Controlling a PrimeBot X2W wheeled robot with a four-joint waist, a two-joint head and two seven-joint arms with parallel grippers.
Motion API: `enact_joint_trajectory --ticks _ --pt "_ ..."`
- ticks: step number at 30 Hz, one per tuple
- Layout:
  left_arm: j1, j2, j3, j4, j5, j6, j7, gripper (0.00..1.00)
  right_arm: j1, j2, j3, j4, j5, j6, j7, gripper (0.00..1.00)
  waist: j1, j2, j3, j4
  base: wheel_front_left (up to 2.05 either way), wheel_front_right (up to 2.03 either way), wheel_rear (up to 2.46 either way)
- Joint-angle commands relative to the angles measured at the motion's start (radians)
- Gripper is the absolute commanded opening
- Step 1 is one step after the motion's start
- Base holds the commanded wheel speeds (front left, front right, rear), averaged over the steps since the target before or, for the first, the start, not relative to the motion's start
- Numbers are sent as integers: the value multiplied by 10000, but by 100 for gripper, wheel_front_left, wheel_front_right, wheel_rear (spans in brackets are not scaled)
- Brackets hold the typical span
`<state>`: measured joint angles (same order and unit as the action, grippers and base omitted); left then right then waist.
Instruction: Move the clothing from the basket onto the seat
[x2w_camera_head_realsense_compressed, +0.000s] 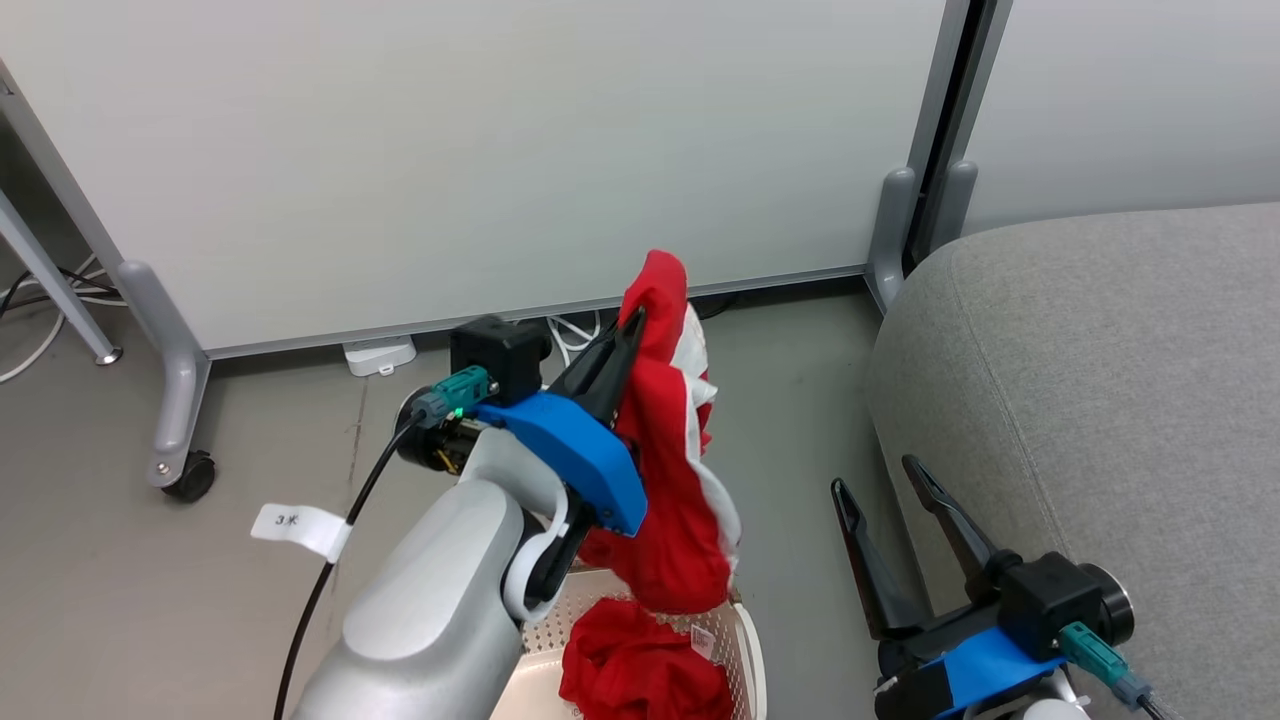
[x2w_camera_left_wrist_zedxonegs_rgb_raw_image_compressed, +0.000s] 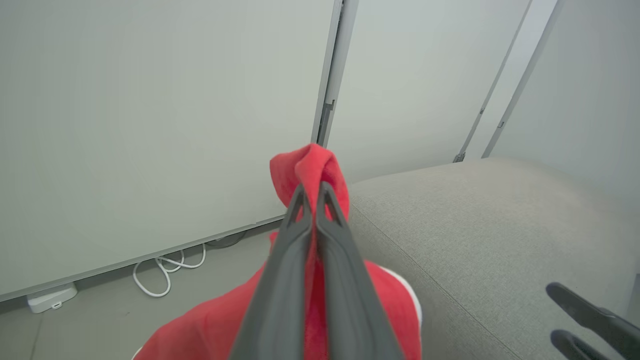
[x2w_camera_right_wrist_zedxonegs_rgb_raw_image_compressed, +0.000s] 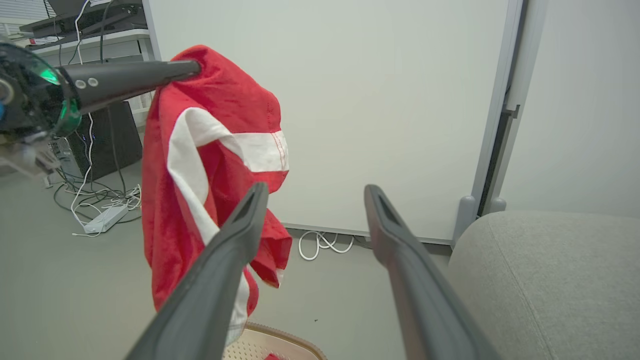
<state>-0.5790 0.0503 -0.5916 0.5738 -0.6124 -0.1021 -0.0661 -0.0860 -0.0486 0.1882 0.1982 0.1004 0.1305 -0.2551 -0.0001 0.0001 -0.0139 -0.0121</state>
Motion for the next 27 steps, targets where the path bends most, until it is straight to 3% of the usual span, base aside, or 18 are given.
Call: enact_joint_trajectory --ticks 1,14,27 --pt "-279 9 -97 -88 -91 75 7 0 163 -33 29 -17 42 5 42 100 1 -1 -25 -1 0 0 0" --pt "-704 7 -748 155 -401 216 17 0 -178 -32 853 169 1080 5 188 100 1 -1 7 -194 0 0 0" --pt "-1019 11 -1367 214 -704 300 -103 0 -2278 -33 2468 2289 1879 5 503 100 1 -1 174 -160 0 0 0"
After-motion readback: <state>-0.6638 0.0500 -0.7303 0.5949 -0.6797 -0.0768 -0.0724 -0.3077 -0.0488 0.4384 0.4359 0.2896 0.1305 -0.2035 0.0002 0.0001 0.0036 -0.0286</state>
